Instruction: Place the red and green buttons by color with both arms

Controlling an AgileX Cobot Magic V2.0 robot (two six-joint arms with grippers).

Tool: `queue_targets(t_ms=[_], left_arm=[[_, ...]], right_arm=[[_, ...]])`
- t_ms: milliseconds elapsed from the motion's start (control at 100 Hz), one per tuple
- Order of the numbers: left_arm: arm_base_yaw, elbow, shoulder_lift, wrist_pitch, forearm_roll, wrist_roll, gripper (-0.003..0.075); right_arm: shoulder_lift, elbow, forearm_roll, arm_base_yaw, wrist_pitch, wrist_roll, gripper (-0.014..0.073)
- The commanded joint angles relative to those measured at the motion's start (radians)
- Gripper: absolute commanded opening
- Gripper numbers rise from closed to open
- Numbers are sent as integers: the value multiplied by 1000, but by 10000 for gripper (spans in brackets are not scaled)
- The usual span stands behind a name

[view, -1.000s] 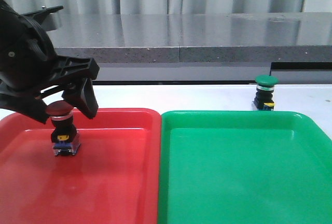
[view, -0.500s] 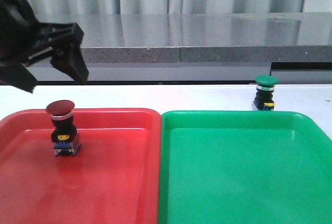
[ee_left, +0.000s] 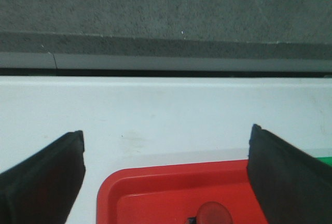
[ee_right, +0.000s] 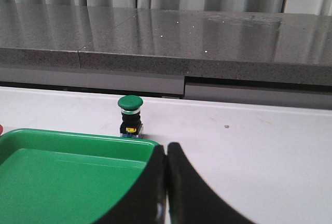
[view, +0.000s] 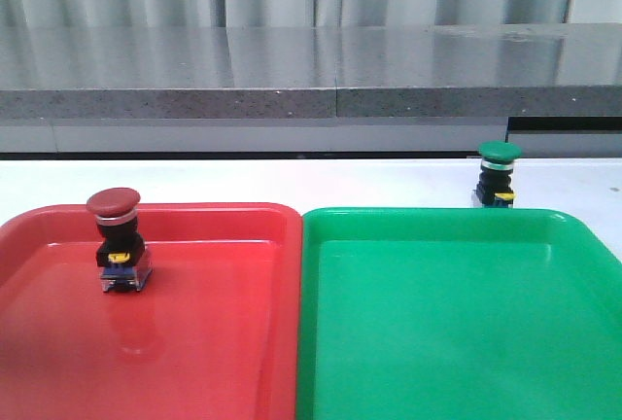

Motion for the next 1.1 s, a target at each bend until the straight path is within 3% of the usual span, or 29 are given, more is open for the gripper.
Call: queue_targets(t_ms=[0, 330, 520, 830, 1090], left_arm=[[7, 41, -121, -110, 2, -11, 608], [7, 294, -505, -120, 45, -9, 577], [7, 357, -621, -115, 45, -9, 407], [7, 359, -631, -115, 45, -9, -22], [7, 359, -631, -115, 45, -8, -19]], right_arm=[[-21, -13, -4, -5, -84, -4, -67], [-21, -13, -4, -5, -84, -4, -67], [-21, -13, -4, -5, -84, -4, -67], [-21, -13, -4, -5, -84, -4, -67], [-21, -13, -4, -5, -84, -4, -67]])
